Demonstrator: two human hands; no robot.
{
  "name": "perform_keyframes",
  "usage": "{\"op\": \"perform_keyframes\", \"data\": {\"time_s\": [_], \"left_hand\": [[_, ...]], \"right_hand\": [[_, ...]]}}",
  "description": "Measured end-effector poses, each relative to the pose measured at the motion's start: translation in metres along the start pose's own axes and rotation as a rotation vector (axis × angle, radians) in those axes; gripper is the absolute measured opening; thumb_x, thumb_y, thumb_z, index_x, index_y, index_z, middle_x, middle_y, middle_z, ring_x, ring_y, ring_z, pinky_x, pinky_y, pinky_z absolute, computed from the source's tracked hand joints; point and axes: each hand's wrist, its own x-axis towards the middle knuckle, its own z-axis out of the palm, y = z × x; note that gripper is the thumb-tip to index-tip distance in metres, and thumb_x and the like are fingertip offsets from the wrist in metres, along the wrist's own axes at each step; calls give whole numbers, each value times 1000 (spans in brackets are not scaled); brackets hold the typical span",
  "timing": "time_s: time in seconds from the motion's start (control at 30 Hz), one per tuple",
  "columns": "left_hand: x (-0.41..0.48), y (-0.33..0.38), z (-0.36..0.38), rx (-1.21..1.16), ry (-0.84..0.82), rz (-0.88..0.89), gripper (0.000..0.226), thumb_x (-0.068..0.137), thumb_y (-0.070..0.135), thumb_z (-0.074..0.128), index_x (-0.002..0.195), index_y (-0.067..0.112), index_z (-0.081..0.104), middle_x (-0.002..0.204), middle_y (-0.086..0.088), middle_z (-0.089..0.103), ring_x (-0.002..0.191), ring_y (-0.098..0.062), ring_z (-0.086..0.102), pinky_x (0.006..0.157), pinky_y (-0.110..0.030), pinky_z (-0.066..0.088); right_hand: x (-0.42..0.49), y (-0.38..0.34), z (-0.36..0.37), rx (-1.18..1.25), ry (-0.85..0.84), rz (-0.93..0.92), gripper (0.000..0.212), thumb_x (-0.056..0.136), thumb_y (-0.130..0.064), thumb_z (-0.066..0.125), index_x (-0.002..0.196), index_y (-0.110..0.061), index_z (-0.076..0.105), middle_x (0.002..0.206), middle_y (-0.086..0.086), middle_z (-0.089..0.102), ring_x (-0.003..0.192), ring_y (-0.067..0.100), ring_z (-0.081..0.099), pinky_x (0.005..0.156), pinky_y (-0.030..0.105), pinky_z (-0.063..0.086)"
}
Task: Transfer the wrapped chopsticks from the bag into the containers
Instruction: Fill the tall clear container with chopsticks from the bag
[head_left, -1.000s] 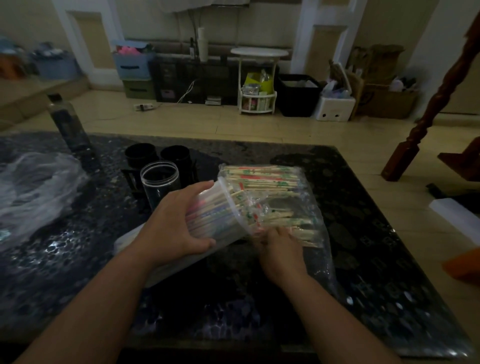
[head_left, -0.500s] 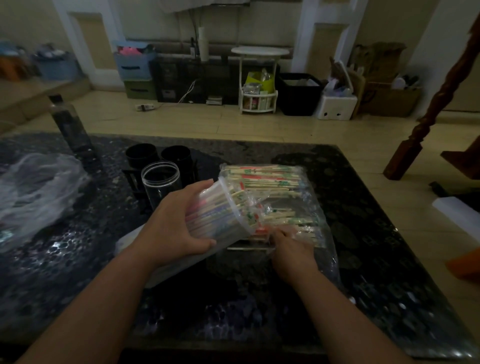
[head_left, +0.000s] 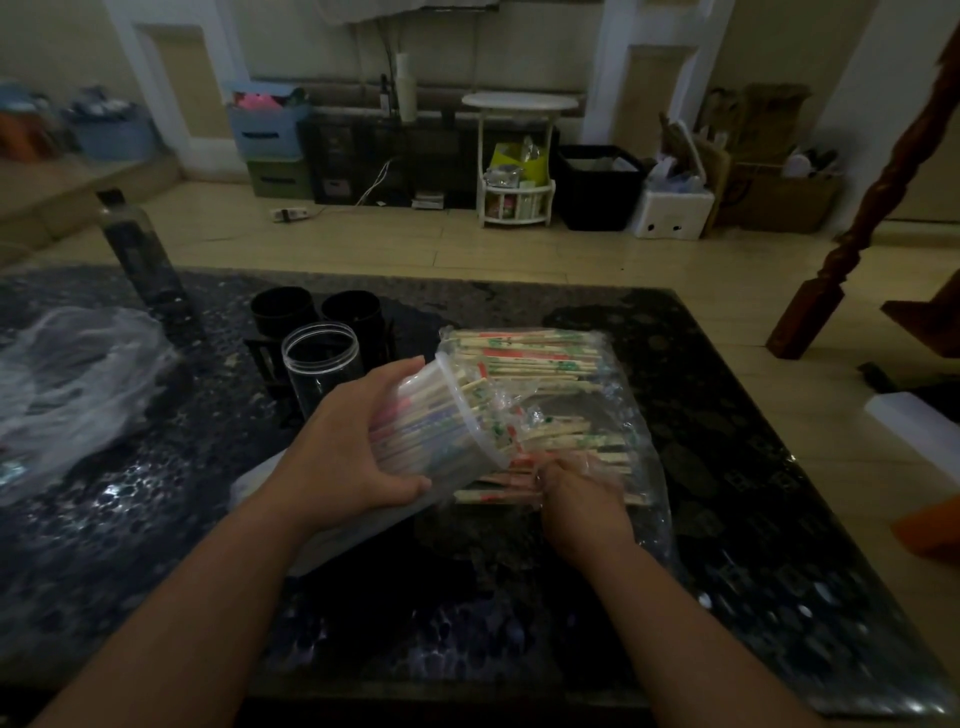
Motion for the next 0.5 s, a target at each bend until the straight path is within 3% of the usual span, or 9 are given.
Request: {"op": "perform_keyframes", "data": {"time_s": [0.23, 0.33, 0.43, 0.5], "left_hand": [[0, 0, 0, -29, -6, -6, 100, 46, 50, 80, 128, 71, 27, 134, 15, 49, 123, -4, 48, 102, -29, 40], [0, 0, 1, -32, -12, -9, 100, 46, 50, 80, 128, 71, 27, 133, 17, 49, 122, -1, 48, 101, -23, 39], [1, 1, 1, -35, -19, -8, 99, 45, 49, 79, 127, 72, 27, 130, 19, 49, 119, 4, 48, 96, -9, 34], [1, 1, 2, -34, -19, -4, 99, 45, 49, 79, 127, 72, 27, 131, 18, 50, 119, 2, 48, 96, -11, 35]], "right_hand": [[0, -1, 1, 16, 26, -16, 39, 92, -22, 50, 130, -34, 48, 140, 1, 53, 132, 30, 47, 108, 41, 32], [-1, -2, -3, -15, 10, -53, 41, 96, -34, 50, 136, -37, 46, 143, 1, 50, 132, 29, 46, 109, 42, 29], [-2, -5, -8, -84, -39, -63, 46, 97, -31, 49, 143, -32, 42, 142, 6, 49, 126, 29, 51, 106, 41, 34], [-2, -5, -7, -126, -78, -54, 53, 96, -31, 49, 147, -26, 34, 143, 9, 45, 128, 32, 48, 107, 44, 32]]}}
